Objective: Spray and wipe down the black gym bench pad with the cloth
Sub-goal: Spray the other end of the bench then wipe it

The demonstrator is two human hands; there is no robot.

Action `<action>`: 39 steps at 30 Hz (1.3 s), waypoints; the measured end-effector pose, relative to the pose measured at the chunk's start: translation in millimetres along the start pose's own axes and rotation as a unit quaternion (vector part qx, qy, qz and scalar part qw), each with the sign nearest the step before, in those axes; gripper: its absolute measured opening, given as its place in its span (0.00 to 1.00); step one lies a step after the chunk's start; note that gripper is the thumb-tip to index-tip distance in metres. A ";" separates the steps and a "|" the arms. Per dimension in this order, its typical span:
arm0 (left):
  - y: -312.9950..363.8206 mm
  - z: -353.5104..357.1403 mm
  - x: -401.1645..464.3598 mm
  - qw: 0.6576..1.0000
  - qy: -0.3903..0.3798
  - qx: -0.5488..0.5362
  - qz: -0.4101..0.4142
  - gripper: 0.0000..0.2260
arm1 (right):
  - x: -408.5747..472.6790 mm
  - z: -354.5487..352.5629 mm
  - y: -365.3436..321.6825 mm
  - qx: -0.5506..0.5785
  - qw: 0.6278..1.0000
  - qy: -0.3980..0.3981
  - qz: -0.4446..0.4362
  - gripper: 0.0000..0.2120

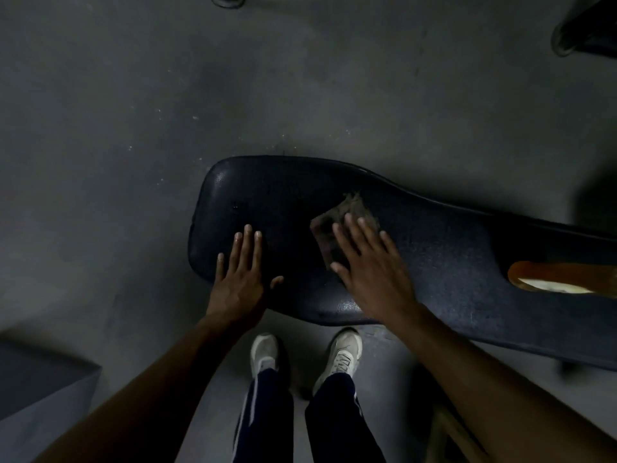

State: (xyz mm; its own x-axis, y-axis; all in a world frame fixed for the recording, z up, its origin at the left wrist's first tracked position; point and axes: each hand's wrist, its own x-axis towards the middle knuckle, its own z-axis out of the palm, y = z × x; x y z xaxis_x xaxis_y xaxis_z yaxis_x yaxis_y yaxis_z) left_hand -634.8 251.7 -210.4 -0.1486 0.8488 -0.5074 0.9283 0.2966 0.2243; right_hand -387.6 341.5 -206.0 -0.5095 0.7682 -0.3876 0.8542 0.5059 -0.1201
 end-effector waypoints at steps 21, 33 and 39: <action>-18.2 -9.5 -4.1 0.997 -0.012 0.005 0.076 0.43 | -80.4 28.4 -102.1 0.028 0.991 -0.023 0.132 0.38; -84.0 -39.0 8.3 0.991 0.041 0.043 0.123 0.39 | -20.2 31.1 -134.3 0.053 0.980 -0.010 0.192 0.38; -100.3 -43.7 9.3 0.998 0.028 -0.011 0.059 0.39 | -49.9 48.9 -186.2 0.056 0.992 -0.004 0.110 0.38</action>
State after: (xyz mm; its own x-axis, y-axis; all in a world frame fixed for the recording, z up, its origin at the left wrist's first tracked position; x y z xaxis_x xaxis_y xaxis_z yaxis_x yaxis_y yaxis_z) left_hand -744.2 249.0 -201.3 -0.0585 0.9015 -0.4288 0.9327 0.2025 0.2984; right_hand -516.1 189.7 -209.0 -0.3096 0.8518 -0.4226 0.9508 0.2798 -0.1328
